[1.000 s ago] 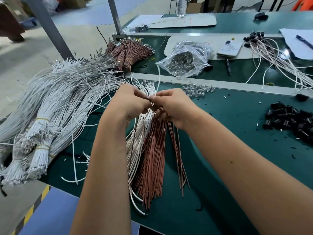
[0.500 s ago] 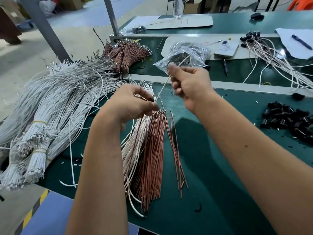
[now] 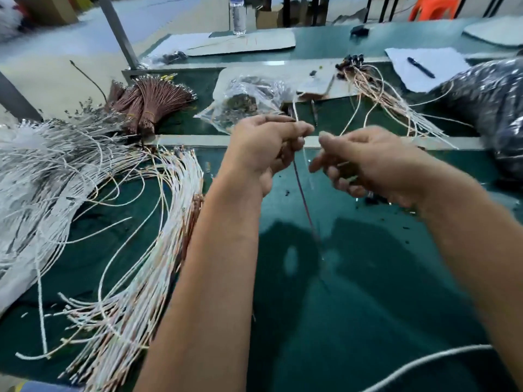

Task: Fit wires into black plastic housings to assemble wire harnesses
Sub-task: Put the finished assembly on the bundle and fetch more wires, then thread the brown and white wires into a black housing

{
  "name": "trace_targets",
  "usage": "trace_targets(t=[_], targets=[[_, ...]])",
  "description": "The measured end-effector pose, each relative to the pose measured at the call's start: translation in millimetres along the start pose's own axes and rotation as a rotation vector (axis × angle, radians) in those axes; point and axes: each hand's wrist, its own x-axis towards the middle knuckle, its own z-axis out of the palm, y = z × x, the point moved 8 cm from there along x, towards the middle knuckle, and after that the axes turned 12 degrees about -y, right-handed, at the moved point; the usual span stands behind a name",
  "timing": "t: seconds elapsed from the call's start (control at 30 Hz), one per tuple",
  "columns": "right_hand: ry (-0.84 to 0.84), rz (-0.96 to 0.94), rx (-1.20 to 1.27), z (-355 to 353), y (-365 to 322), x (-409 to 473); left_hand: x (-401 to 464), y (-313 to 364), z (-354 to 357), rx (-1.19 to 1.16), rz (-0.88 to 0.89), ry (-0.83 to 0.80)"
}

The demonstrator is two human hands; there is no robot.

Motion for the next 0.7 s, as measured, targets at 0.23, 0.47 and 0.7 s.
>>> trace_targets(t=[0.23, 0.47, 0.7], targets=[[0.076, 0.037, -0.059, -16.5, 49.6, -44.4, 22.0, -58.9, 56.0, -0.108, -0.140, -0.157], [0.184, -0.142, 0.195, -19.6, 47.5, -55.1, 21.5, -70.6, 54.5, -0.016, -0.110, -0.187], [0.334, -0.285, 0.564, -37.8, 52.8, -63.2, 6.4, -86.4, 52.8, 0.145, -0.100, -0.385]])
